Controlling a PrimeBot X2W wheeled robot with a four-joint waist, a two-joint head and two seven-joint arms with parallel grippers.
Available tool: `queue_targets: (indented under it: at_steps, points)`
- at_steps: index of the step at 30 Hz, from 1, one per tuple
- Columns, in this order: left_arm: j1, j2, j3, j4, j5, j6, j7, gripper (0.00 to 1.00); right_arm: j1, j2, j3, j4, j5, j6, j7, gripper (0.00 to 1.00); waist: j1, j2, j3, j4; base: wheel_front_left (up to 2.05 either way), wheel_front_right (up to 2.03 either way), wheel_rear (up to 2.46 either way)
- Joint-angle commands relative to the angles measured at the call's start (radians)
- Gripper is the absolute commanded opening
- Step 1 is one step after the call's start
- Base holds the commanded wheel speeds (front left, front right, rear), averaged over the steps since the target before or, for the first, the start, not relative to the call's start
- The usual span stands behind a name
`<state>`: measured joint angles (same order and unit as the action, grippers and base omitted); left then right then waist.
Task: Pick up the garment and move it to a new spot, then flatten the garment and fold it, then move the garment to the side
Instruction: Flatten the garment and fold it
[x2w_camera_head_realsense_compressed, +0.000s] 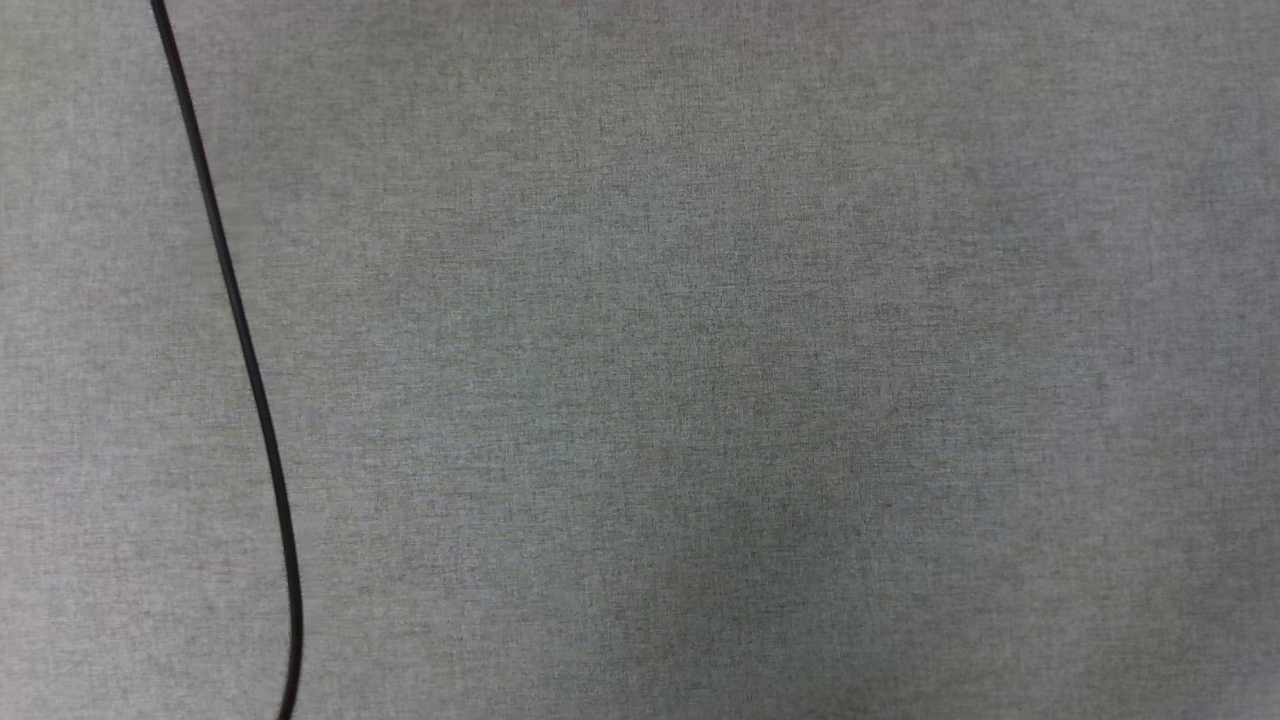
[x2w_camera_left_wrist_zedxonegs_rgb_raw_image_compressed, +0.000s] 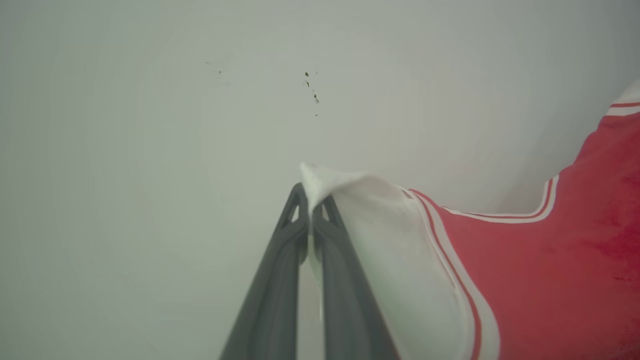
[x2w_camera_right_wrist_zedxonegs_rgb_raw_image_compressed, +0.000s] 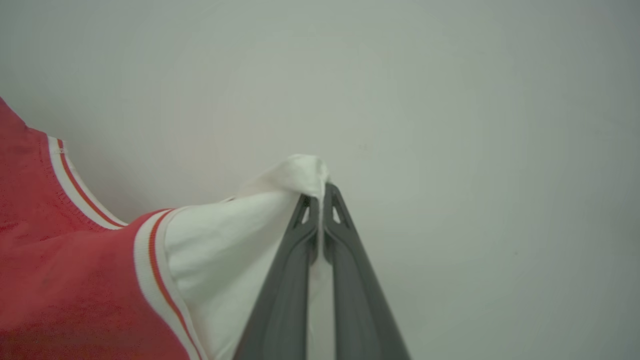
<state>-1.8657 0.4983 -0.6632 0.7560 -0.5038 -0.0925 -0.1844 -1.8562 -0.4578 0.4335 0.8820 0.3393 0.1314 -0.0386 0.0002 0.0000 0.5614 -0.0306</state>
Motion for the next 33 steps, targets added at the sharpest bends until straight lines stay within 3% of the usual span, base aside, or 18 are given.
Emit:
queue_targets:
  at_steps: [1, 10, 16, 33]
  points:
    - [0.043, -0.003, -0.003, 0.018, -0.009, -0.003, -0.018, 0.0, 0.038, 0.009, 0.022, 0.021, 0.021, -0.001, -0.022, 0.0, -0.0002, 0.0, -0.001, 0.0, 0.0, 0.0, 0.0]
    - [0.292, 0.012, -0.007, 0.005, -0.052, -0.009, -0.074, 0.0, 0.24, 0.018, 0.181, 0.001, 0.157, -0.001, -0.114, 0.0, -0.0002, 0.0, -0.064, 0.01, 0.0, 0.0, 0.0]
    - [0.513, 0.039, 0.014, -0.077, -0.088, 0.022, -0.08, 0.0, 0.411, -0.001, 0.253, -0.042, 0.253, -0.001, -0.143, 0.0, -0.0002, 0.0, -0.131, 0.014, 0.0, 0.0, 0.0]
    - [1.336, 0.099, 0.066, -0.425, -0.222, 0.208, -0.082, 0.0, 1.047, -0.114, 0.401, -0.23, 0.45, -0.001, -0.189, 0.0, -0.0002, 0.0, -0.37, 0.013, 0.0, 0.0, 0.0]
